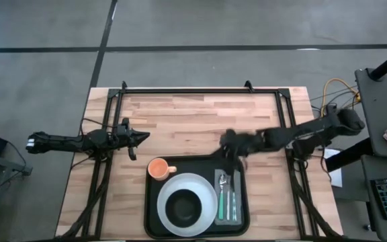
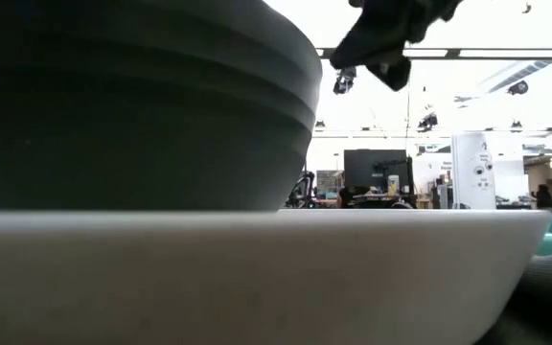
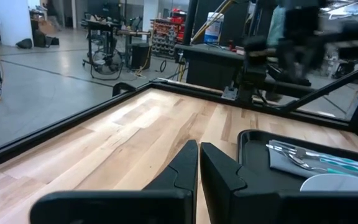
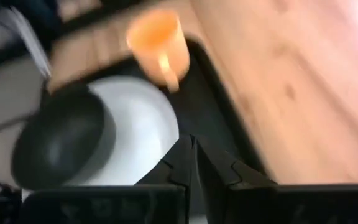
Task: Set up tray
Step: Return to Home Position
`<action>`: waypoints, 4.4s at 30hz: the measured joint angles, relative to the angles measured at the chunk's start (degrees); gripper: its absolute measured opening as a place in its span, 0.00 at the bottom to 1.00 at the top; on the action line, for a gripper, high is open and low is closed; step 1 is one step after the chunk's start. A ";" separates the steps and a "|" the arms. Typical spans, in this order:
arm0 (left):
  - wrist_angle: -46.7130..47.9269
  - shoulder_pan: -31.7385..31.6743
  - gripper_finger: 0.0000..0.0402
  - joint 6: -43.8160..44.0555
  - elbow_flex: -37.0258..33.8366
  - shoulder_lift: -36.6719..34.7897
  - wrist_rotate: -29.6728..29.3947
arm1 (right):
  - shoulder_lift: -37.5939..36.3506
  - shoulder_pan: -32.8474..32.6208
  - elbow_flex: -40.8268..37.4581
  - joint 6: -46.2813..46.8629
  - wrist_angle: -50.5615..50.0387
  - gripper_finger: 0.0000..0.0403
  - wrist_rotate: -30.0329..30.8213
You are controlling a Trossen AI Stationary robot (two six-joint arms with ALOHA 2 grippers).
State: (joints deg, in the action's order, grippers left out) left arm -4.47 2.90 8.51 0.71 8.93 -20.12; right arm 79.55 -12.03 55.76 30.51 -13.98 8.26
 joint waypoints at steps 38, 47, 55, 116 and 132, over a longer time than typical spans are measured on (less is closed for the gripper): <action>-0.06 0.06 0.00 -2.75 -0.11 -2.21 6.29 | -78.10 10.31 -54.11 -19.91 12.80 0.02 -0.81; -0.70 0.06 0.00 -3.50 -0.11 -2.25 6.40 | -78.03 10.32 -54.11 -20.17 12.92 0.02 1.22; -0.48 0.06 0.00 -3.50 -0.13 -2.23 6.40 | -77.92 10.32 -54.11 -25.55 12.90 0.02 1.22; -0.46 0.06 0.00 -3.46 -0.10 -2.10 6.46 | -77.90 10.32 -54.06 -24.09 12.87 0.02 1.26; -0.45 0.05 0.00 -3.46 -0.09 -2.10 6.47 | -77.90 10.32 -54.06 -24.09 12.87 0.02 1.26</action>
State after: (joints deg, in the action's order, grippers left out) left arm -4.92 2.95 5.05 0.62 6.83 -13.65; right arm 1.65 -1.72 1.69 6.42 -1.10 9.52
